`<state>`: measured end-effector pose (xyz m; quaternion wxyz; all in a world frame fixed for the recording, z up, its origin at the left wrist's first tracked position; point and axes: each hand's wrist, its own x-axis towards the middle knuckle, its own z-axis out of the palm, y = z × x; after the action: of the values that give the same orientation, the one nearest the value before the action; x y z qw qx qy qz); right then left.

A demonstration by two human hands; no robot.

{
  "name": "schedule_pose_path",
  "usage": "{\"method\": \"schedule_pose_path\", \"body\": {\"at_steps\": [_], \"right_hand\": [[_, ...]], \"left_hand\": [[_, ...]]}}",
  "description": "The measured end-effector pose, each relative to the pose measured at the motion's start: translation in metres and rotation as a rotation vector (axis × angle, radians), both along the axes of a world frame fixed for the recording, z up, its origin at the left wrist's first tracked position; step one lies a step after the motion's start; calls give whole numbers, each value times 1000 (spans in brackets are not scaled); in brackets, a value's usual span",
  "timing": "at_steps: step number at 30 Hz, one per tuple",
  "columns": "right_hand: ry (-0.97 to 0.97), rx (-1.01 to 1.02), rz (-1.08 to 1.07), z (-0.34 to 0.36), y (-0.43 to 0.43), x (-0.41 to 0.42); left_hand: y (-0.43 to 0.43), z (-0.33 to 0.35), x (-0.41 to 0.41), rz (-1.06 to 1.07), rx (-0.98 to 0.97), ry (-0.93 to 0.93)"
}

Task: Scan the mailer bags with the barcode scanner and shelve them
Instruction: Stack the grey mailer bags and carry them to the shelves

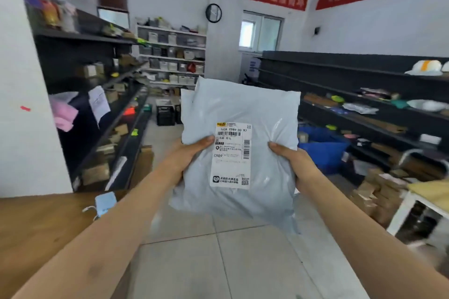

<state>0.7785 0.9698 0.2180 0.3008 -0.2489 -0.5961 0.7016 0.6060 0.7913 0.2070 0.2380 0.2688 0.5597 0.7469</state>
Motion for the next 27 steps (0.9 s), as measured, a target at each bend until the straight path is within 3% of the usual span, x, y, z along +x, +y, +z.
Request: {"method": "schedule_pose_path", "body": {"at_steps": [6,18,27], "right_hand": [[18,13,230,-7,59,-129],[101,8,482,24,182,-390],[56,33,846,21,232,-643]], "left_hand": [[25,-4,-91,197,0,31],[118,30,-297,429,-58,96],[158,19,-454,805,-24,35]]}}
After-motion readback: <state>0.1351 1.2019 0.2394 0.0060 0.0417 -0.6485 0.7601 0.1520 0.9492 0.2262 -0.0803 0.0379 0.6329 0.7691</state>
